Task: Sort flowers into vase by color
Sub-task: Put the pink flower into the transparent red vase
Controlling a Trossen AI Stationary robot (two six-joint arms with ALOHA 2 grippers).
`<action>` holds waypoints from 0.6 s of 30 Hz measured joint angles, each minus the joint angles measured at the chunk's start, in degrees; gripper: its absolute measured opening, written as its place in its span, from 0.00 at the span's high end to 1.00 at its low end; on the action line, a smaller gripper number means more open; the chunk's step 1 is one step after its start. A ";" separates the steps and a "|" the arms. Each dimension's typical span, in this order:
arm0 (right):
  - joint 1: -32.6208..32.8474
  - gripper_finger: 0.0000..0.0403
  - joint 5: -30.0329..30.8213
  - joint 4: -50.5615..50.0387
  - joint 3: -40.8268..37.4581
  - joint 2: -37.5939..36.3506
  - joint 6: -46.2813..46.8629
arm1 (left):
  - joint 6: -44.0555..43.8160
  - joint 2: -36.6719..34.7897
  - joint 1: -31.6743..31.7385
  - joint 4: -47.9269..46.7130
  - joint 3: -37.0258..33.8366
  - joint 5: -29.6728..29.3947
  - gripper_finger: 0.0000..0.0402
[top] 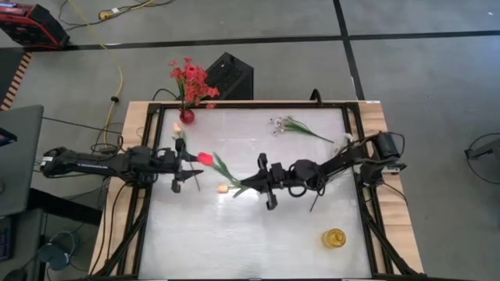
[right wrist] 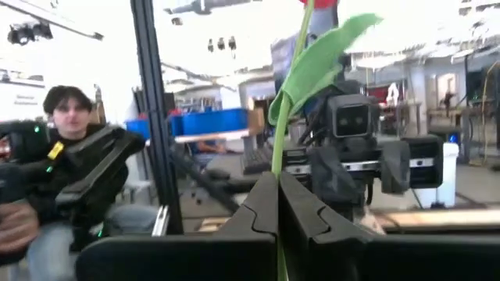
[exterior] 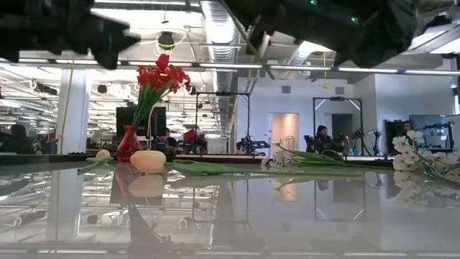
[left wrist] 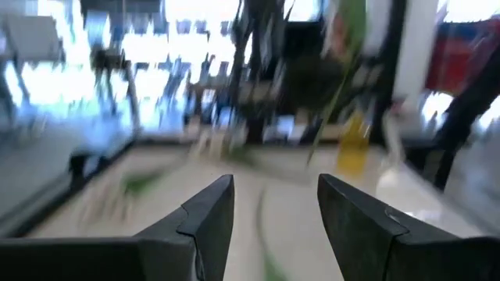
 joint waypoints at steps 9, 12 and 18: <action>-2.85 0.95 0.01 -10.77 7.84 0.05 -3.23 | 0.10 11.48 -0.30 17.22 0.02 0.77 0.56; -3.11 0.95 -0.01 -12.68 8.74 0.10 -3.42 | -1.04 16.61 -0.30 22.73 0.02 1.27 0.56; -2.90 0.95 1.89 -13.62 8.78 0.12 -4.39 | -2.44 28.67 -0.99 37.98 0.14 1.94 0.56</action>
